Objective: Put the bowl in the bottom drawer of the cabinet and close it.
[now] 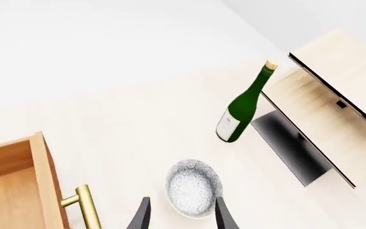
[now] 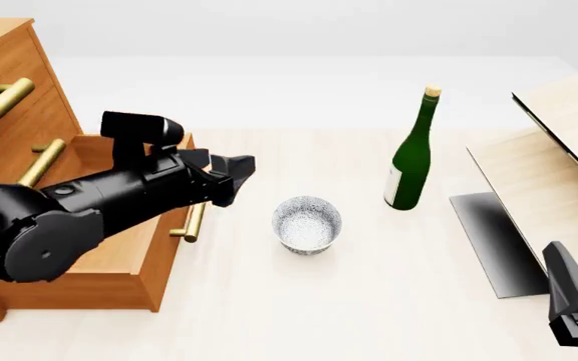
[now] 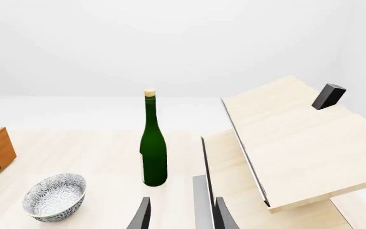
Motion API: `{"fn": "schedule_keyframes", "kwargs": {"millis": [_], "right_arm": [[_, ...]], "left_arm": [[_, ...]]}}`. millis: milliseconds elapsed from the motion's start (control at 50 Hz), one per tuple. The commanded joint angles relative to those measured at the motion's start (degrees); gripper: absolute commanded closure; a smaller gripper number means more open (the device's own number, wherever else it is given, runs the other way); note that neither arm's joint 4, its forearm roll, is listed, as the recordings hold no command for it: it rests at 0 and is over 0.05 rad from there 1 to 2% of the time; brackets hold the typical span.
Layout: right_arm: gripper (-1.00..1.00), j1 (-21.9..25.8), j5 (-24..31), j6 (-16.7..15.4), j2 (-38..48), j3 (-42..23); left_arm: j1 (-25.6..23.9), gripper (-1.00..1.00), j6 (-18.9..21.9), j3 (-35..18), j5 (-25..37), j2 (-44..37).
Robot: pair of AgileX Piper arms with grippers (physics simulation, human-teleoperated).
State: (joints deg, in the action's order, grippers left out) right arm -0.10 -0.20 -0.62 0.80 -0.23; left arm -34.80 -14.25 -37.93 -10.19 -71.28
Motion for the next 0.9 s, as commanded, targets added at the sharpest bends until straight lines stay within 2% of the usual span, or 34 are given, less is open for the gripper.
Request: {"fn": "schedule_keyframes", "kwargs": {"millis": [20, 900], "right_arm": [[-1.0, 0.01, 0.0, -0.01, -0.01, 0.0], [-1.0, 0.0, 0.0, 0.0, 0.0, 0.0]], "left_arm": [[0.41, -1.0, -1.25, -1.75, -1.95, -4.63], [2.4, -1.0, -6.79, -7.4, -6.05, -19.73]]}}
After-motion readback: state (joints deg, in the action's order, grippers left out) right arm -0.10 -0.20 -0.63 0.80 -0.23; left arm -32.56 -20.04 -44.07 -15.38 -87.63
